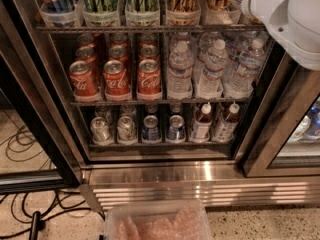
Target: Pick orange can from top shelf of fridge
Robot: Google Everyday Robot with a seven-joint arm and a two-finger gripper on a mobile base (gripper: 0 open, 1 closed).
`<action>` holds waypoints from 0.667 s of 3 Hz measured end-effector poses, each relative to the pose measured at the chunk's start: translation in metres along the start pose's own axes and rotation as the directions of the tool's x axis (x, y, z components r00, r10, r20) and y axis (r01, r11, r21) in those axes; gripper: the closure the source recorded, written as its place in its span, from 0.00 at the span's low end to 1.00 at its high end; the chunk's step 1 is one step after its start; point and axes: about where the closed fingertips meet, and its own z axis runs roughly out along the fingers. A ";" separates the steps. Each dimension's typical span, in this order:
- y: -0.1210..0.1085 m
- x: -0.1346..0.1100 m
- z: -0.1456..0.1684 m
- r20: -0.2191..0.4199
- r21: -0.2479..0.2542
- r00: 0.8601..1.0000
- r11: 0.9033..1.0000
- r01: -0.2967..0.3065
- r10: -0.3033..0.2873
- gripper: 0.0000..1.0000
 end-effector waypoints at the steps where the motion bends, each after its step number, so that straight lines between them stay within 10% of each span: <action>1: 0.000 0.000 0.000 0.000 0.000 1.000 1.000 0.000 0.000 1.00; 2: 0.001 0.003 -0.003 -0.002 0.013 1.000 1.000 -0.007 0.008 1.00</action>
Offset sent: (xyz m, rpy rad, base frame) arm -0.0209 -0.0108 -0.0233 0.0323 0.0214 -0.0340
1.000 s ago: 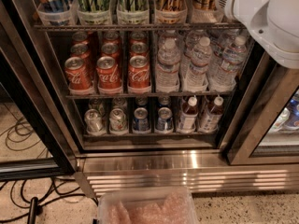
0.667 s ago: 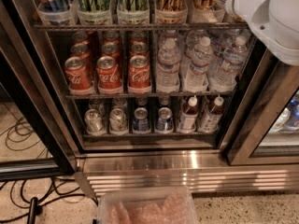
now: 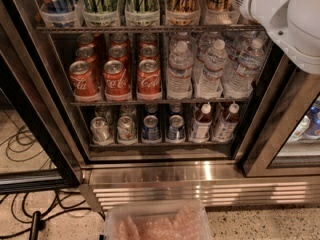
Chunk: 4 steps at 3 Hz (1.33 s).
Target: Pick orange can from top shelf of fridge
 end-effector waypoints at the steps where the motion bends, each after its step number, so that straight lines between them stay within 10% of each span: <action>1: 0.000 0.000 0.000 0.000 0.000 1.000 1.000 0.000 0.000 1.00; 4: -0.002 -0.001 -0.002 0.000 -0.002 1.000 1.000 -0.006 0.006 1.00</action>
Offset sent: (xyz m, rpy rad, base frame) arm -0.0734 -0.0479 -0.0305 0.0397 0.0073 0.0534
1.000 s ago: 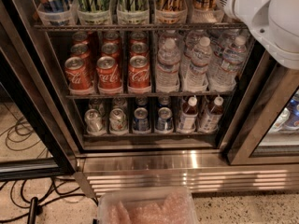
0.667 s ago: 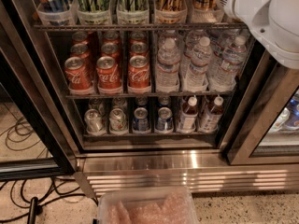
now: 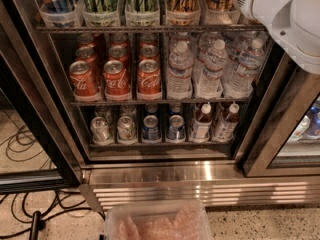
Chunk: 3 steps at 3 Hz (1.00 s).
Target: Pick orange can from top shelf of fridge
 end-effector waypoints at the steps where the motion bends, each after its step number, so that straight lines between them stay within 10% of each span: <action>1: 0.000 0.000 -0.002 -0.001 0.003 1.000 1.000 -0.004 0.004 1.00; 3: 0.001 0.000 -0.003 -0.001 -0.001 1.000 1.000 -0.006 0.006 1.00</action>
Offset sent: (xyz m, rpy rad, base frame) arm -0.4054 -0.1358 -0.1525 0.2682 0.0357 -0.1485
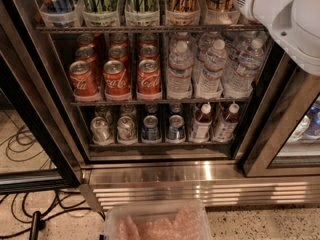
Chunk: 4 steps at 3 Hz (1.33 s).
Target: Pick orange can from top shelf of fridge
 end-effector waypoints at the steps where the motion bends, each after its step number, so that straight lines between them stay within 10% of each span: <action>1: 0.001 0.000 -0.001 0.000 -0.002 1.000 1.000 -0.002 0.002 1.00; 4: 0.009 0.002 -0.006 -0.015 -0.026 1.000 0.999 -0.021 0.020 1.00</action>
Offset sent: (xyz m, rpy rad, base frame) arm -0.2931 -0.0536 -0.1505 0.1970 0.0229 0.0940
